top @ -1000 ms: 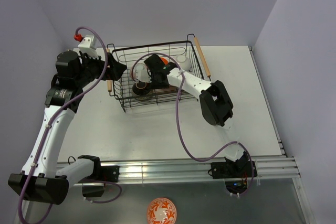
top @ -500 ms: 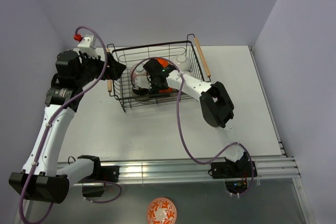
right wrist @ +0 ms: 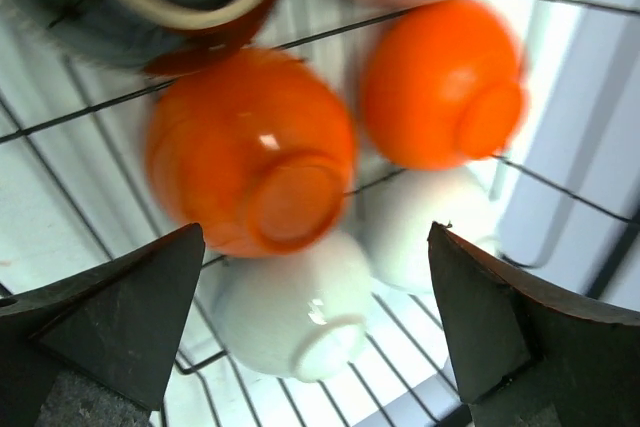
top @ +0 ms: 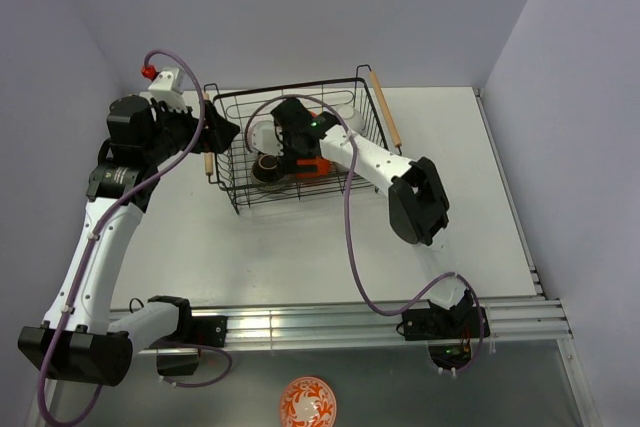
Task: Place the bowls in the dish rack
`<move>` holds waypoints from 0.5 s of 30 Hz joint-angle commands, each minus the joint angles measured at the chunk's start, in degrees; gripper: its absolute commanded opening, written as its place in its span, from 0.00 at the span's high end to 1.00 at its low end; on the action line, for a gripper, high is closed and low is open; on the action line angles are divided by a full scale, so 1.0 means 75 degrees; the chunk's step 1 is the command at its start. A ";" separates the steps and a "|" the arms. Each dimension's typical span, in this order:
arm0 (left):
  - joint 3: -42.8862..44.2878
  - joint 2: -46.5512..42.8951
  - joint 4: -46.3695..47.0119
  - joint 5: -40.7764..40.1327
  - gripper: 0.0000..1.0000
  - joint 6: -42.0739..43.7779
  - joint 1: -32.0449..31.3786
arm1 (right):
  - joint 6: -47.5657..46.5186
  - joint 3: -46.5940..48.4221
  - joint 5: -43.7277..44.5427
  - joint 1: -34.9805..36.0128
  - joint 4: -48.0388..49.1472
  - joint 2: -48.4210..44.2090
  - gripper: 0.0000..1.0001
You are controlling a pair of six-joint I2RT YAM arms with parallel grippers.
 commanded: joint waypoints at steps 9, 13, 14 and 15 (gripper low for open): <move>0.0291 0.0236 -0.0398 0.0073 0.01 0.0041 0.0043 | 0.1435 0.2030 -0.0459 -0.0712 0.0445 -0.0962 0.00; 0.0956 0.0878 -0.0948 0.0260 0.01 0.0135 0.0043 | 0.2501 0.2393 -0.0916 -0.1087 0.0458 -0.1536 0.00; 0.1133 0.1055 -0.1147 0.0248 0.01 0.0111 0.0054 | 0.2933 0.2429 -0.1160 -0.1250 0.0330 -0.1653 0.00; 0.1309 0.1242 -0.1439 0.0202 0.00 0.0111 0.0043 | 0.3157 0.2487 -0.1290 -0.1333 0.0270 -0.1921 0.00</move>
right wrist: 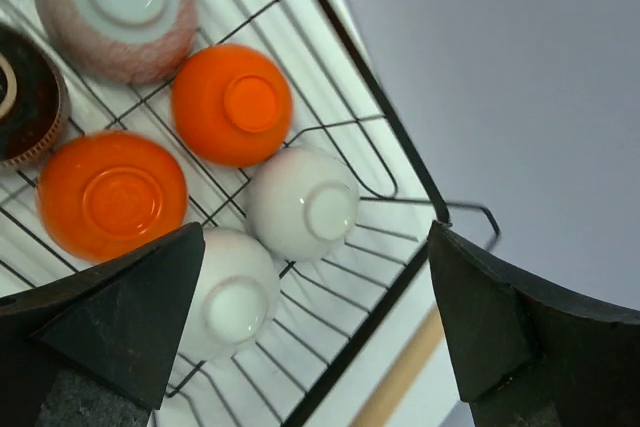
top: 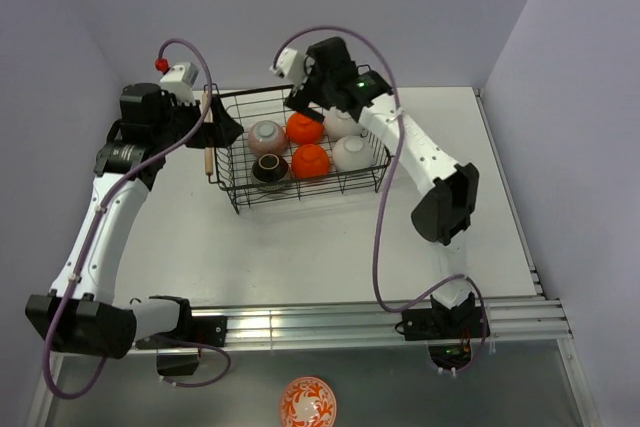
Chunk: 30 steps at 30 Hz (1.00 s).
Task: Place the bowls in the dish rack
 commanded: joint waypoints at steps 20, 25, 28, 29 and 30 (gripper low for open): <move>0.1567 0.1575 -0.1048 -0.0814 0.00 0.0477 -0.0100 | 0.5015 -0.4651 -0.4052 -0.4228 -0.0796 -0.5574 0.00; 0.1227 0.1235 -0.0966 -0.1119 0.01 0.0630 -0.0604 | 0.5518 -0.5438 -0.4310 -0.4310 -0.0433 -0.6020 0.00; 0.1133 0.1129 -0.0989 -0.1155 0.01 0.0583 -0.0686 | 0.5625 -0.5415 -0.4474 -0.4310 -0.0502 -0.6045 0.00; 0.1133 0.1117 -0.0989 -0.1131 0.01 0.0606 -0.0687 | 0.5625 -0.5403 -0.4509 -0.4322 -0.0526 -0.6056 0.00; 0.1133 0.1070 -0.0978 -0.1096 0.00 0.0618 -0.0687 | 0.5614 -0.5403 -0.4532 -0.4310 -0.0526 -0.6080 0.00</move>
